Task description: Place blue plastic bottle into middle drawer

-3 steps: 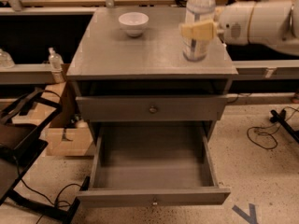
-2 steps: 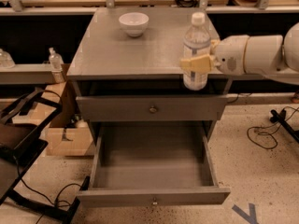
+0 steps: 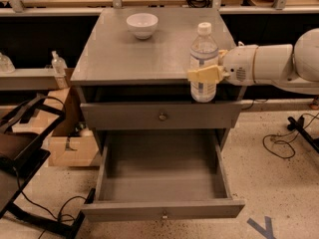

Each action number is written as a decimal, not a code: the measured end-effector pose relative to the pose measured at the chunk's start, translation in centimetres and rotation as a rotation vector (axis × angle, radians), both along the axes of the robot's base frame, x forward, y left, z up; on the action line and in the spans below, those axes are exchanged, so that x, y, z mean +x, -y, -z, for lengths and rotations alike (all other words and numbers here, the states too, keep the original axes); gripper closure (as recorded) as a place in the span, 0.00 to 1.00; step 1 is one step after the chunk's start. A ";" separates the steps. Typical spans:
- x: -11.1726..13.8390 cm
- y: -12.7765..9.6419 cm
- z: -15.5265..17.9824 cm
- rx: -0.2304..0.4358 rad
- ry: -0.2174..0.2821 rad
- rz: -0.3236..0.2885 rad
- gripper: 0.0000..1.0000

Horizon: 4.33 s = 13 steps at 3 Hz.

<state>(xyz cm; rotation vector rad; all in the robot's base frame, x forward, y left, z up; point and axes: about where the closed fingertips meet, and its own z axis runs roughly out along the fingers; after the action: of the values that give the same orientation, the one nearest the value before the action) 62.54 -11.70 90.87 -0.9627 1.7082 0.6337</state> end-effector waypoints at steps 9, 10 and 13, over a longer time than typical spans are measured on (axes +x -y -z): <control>-0.7 -19.0 39.5 0.160 0.006 -0.322 1.00; -0.7 -21.9 42.9 0.143 0.002 -0.392 1.00; -0.7 -23.3 50.1 0.199 -0.012 -0.388 1.00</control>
Offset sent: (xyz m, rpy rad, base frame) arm -0.0037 0.0595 -0.1287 0.1116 -0.0468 0.0935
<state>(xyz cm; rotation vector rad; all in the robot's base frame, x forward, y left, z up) 61.85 11.61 40.80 -1.1562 1.4450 1.0436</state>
